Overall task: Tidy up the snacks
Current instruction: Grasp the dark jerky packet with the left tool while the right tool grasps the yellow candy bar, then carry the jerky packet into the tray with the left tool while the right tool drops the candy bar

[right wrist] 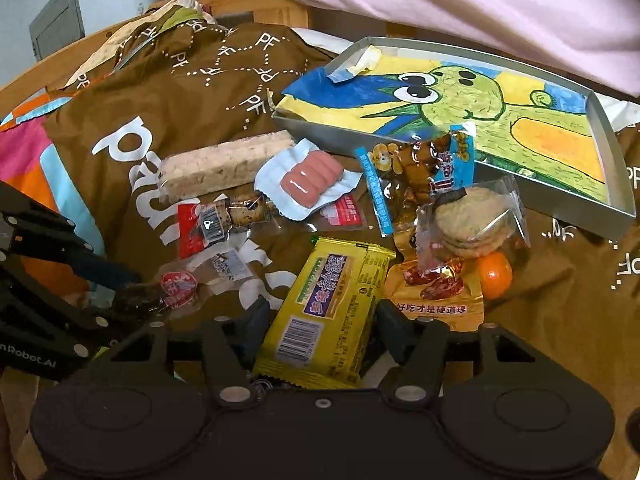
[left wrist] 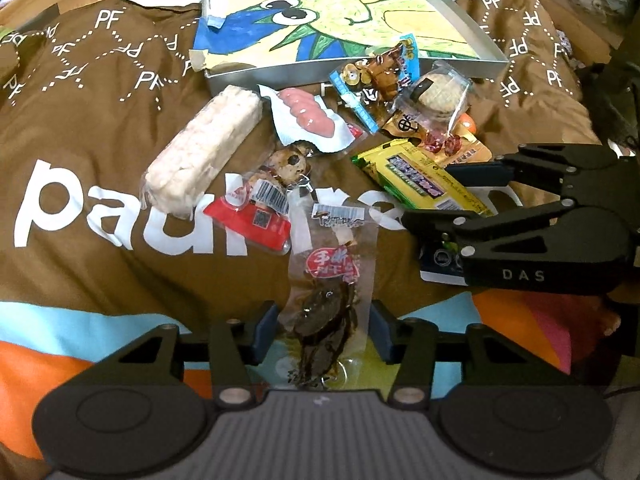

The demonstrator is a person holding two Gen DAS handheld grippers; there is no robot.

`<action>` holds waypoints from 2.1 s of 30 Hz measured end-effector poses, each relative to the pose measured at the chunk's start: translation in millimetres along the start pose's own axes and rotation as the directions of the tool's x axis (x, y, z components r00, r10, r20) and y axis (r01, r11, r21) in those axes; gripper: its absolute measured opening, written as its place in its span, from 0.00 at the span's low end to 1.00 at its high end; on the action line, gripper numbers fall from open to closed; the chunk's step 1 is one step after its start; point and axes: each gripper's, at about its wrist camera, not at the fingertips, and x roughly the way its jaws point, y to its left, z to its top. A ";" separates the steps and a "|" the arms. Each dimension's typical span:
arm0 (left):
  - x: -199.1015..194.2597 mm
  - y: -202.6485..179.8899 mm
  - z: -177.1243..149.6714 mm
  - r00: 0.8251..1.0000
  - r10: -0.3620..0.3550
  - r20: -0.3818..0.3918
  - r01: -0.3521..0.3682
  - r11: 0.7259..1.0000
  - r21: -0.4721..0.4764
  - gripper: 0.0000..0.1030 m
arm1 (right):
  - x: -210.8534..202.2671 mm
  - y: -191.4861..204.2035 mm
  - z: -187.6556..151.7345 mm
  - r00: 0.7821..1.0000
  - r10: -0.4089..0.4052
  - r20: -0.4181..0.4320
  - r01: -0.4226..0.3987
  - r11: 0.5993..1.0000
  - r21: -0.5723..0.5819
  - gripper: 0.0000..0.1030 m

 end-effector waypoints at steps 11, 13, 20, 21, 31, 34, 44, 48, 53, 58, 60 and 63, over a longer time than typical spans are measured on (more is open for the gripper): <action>-10.1 -11.1 0.7 0.998 0.060 -0.012 -0.060 0.998 -0.007 0.49 | -12.1 18.4 -5.5 0.997 -0.023 0.075 0.032 0.992 -0.122 0.53; -14.0 -13.6 -0.5 0.996 0.083 -0.010 -0.083 0.997 -0.005 0.48 | -16.2 25.6 -6.2 0.994 -0.040 0.103 0.058 0.982 -0.178 0.52; -38.5 -11.5 4.4 0.987 0.148 0.061 -0.144 0.988 -0.056 0.48 | -26.6 39.0 -6.2 0.978 -0.079 0.195 0.135 0.946 -0.293 0.48; -41.5 -10.4 6.7 0.985 0.153 0.075 -0.148 0.986 -0.070 0.48 | -28.1 39.8 -5.5 0.975 -0.084 0.207 0.144 0.943 -0.299 0.47; -39.6 -0.3 39.0 0.974 0.169 0.150 -0.138 0.971 -0.197 0.48 | -24.8 40.7 -9.4 0.954 -0.134 0.267 0.228 0.903 -0.364 0.46; -40.8 1.1 47.6 0.969 0.163 0.185 -0.120 0.967 -0.222 0.48 | -28.6 41.9 -8.3 0.930 -0.156 0.332 0.285 0.878 -0.386 0.46; -45.8 12.0 104.7 0.912 0.211 0.353 -0.107 0.950 -0.292 0.48 | -23.3 8.1 27.1 0.787 -0.255 0.561 0.468 0.840 -0.275 0.46; -36.5 11.1 138.2 0.878 0.218 0.426 -0.085 0.947 -0.310 0.49 | -9.2 -20.8 42.5 0.735 -0.302 0.607 0.517 0.829 -0.213 0.46; -12.4 0.2 180.2 0.834 0.209 0.511 -0.048 0.950 -0.309 0.49 | 14.0 -61.1 59.2 0.721 -0.372 0.584 0.544 0.827 -0.145 0.46; 28.0 -12.6 212.6 0.846 0.162 0.507 0.004 0.951 -0.310 0.49 | 34.4 -96.3 63.9 0.740 -0.415 0.529 0.526 0.848 -0.071 0.46; 44.5 -19.8 221.2 0.856 0.148 0.496 0.005 0.956 -0.293 0.49 | 41.5 -108.5 64.3 0.753 -0.424 0.503 0.509 0.860 -0.036 0.46; 64.9 -28.0 226.3 0.868 0.127 0.481 0.012 0.961 -0.275 0.49 | 48.3 -120.3 64.9 0.771 -0.427 0.474 0.483 0.876 0.003 0.46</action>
